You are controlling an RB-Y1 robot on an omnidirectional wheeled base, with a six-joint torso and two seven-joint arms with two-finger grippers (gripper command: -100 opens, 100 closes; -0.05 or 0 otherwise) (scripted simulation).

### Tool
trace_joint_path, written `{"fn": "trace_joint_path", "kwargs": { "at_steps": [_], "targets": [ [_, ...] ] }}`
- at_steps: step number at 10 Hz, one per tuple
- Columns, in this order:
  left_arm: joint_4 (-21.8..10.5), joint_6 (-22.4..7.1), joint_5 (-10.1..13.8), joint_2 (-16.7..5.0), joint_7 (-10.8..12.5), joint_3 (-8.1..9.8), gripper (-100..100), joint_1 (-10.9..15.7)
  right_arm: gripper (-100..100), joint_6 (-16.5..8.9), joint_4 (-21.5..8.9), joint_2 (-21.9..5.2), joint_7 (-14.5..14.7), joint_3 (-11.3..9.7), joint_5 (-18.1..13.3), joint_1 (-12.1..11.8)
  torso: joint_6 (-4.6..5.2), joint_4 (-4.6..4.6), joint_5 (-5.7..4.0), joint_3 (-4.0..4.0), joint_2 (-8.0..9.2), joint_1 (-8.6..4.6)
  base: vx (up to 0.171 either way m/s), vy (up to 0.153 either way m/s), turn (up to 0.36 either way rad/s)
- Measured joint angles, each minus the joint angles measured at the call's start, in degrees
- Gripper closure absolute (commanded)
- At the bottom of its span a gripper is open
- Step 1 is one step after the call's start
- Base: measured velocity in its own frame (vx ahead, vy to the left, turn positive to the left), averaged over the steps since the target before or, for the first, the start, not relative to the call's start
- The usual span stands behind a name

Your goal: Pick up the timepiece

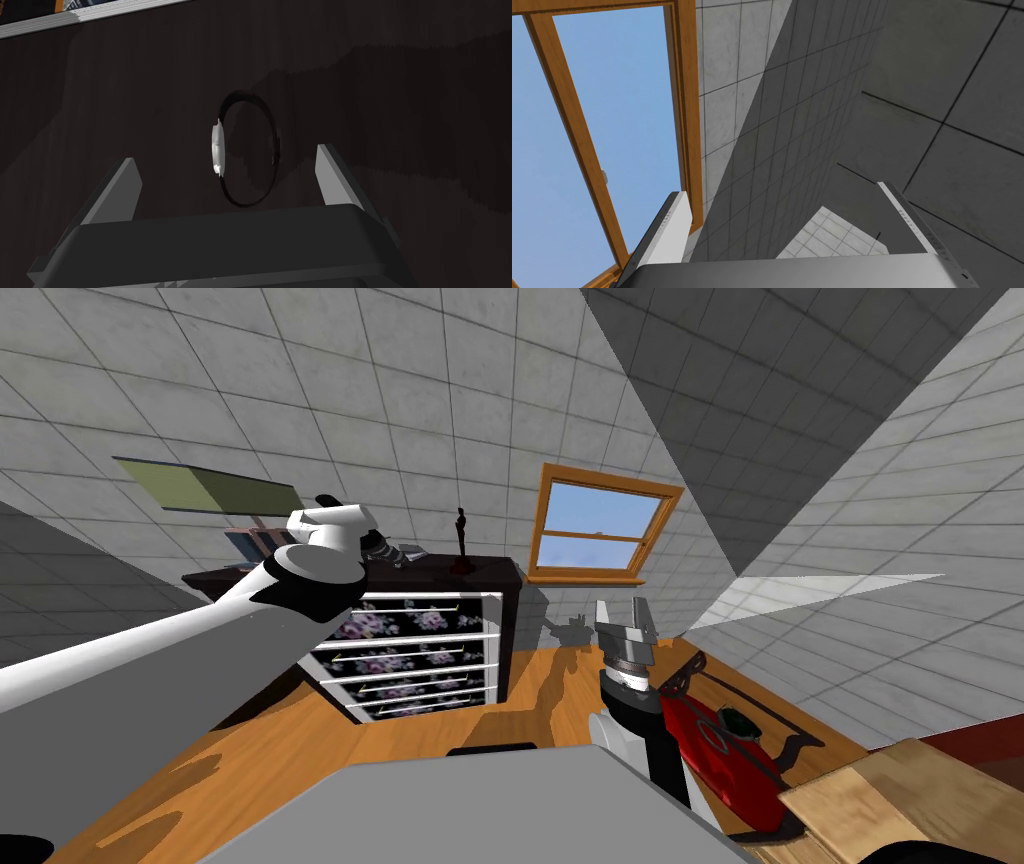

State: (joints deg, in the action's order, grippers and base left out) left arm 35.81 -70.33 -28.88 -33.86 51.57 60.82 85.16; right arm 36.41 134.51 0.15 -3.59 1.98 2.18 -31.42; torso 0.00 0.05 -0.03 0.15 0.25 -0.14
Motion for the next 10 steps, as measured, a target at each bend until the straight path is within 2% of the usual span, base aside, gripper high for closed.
{"fn": "trace_joint_path", "kwargs": {
  "at_steps": [1,3,4,5,7,8,9,10],
  "targets": [
    [-0.03,0.02,0.00,0.00,0.01,-0.01,-100,0.01,0,0.00,0.00,0.00,0.00,0.00,0.00,0.00,-0.01,-0.04,0.01,-0.08,-0.13,0.04,-0.010,-0.017,-0.227],
    [-0.40,0.66,0.32,-2.40,-0.82,1.34,-100,-1.96,0,0.00,0.00,0.00,0.00,0.00,0.00,0.00,0.05,-0.08,0.01,-0.13,-0.19,-0.02,-0.015,-0.026,-0.228],
    [-1.92,1.02,0.22,-4.36,-1.01,1.55,-100,-1.77,0,0.00,0.00,0.00,0.00,0.00,0.00,-0.01,-0.03,-0.05,0.00,-0.11,-0.19,0.01,-0.008,-0.028,-0.211],
    [-1.72,0.79,0.22,-5.96,-1.39,2.03,-100,-2.28,0,0.00,0.00,0.00,0.00,0.00,0.00,0.00,0.03,-0.06,0.00,-0.12,-0.19,0.00,-0.013,-0.033,-0.345],
    [-1.25,0.75,0.65,-8.33,-2.74,3.43,-100,-4.22,0,0.00,0.00,0.00,0.00,0.00,0.00,-0.01,-0.04,-0.05,0.01,-0.12,-0.19,0.03,-0.010,-0.012,-0.013],
    [-2.98,1.50,0.50,-9.61,-2.44,3.39,-100,-3.96,0,0.00,0.00,0.00,0.00,0.01,0.00,-0.01,-0.04,-0.05,0.02,-0.12,-0.19,0.08,-0.004,-0.018,-0.187],
    [-3.35,1.98,0.57,-10.96,-2.53,3.90,-100,-4.68,0,0.00,0.00,0.00,0.00,0.00,0.00,0.00,0.02,-0.07,0.02,-0.14,-0.20,0.05,-0.011,-0.030,-0.340],
    [-5.99,2.95,0.46,-13.56,-2.60,4.42,-100,-4.95,0,0.00,0.00,0.00,0.00,0.00,0.00,0.00,0.04,-0.07,0.00,-0.14,-0.20,-0.01,-0.015,-0.041,-0.381]
  ]
}}
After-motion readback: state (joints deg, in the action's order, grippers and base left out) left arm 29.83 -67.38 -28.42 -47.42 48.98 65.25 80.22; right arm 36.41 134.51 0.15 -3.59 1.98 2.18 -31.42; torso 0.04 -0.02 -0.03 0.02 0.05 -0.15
